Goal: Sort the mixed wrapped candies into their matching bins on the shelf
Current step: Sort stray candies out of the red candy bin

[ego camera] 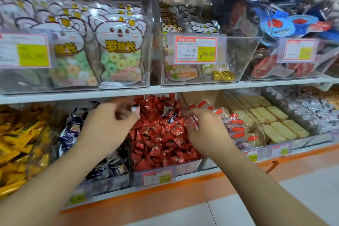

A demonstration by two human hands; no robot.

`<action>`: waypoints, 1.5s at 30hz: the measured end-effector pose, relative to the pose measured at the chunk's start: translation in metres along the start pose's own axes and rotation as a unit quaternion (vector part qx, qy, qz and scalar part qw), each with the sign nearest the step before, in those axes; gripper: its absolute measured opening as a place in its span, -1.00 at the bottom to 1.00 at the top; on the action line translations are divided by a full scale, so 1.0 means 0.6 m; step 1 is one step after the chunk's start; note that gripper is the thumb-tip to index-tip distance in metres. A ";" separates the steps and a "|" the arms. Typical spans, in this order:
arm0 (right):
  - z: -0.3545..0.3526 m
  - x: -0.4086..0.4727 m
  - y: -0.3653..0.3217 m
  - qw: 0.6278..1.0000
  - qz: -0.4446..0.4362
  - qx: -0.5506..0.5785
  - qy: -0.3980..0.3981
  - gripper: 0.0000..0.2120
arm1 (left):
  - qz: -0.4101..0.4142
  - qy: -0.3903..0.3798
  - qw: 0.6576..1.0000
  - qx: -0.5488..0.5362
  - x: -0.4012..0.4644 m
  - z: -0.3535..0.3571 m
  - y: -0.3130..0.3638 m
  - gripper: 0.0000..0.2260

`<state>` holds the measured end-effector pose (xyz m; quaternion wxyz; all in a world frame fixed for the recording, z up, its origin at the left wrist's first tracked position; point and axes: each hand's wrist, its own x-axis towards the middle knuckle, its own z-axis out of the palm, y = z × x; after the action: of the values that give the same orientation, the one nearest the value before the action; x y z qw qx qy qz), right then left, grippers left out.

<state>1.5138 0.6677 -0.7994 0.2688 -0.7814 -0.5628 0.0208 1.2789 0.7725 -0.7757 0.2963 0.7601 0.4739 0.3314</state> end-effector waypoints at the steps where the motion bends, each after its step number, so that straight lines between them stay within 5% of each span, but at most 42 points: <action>1: 0.001 -0.001 -0.001 1.000 0.001 -0.001 0.001 -0.65 | -0.016 0.010 1.000 0.024 -0.005 -0.018 -0.011 -0.90; 6: 0.006 -0.003 -0.006 1.000 0.024 0.011 0.014 -0.72 | -0.010 0.002 0.987 0.158 -0.012 -0.049 -0.035 -0.70; 14: 0.015 0.008 -0.004 0.999 0.028 0.009 0.033 -0.74 | 0.054 -0.081 0.994 0.050 0.033 0.060 0.013 -0.88; 27: 0.012 0.014 0.014 0.999 0.002 0.019 0.026 -0.66 | 0.037 -0.129 0.963 0.234 0.135 0.229 0.006 -0.91; 39: 0.017 0.003 -0.001 0.999 0.004 0.002 0.037 -0.61 | 0.032 0.015 0.998 0.046 0.035 0.045 0.016 -0.92; 45: 0.024 -0.002 -0.019 0.998 0.003 -0.039 0.053 -0.69 | -0.036 0.033 0.993 0.112 0.009 -0.051 -0.048 -0.91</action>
<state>1.4987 0.6746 -0.8068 0.2674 -0.7929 -0.5459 -0.0424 1.2415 0.7923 -0.7777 0.2057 0.7599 0.5440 0.2903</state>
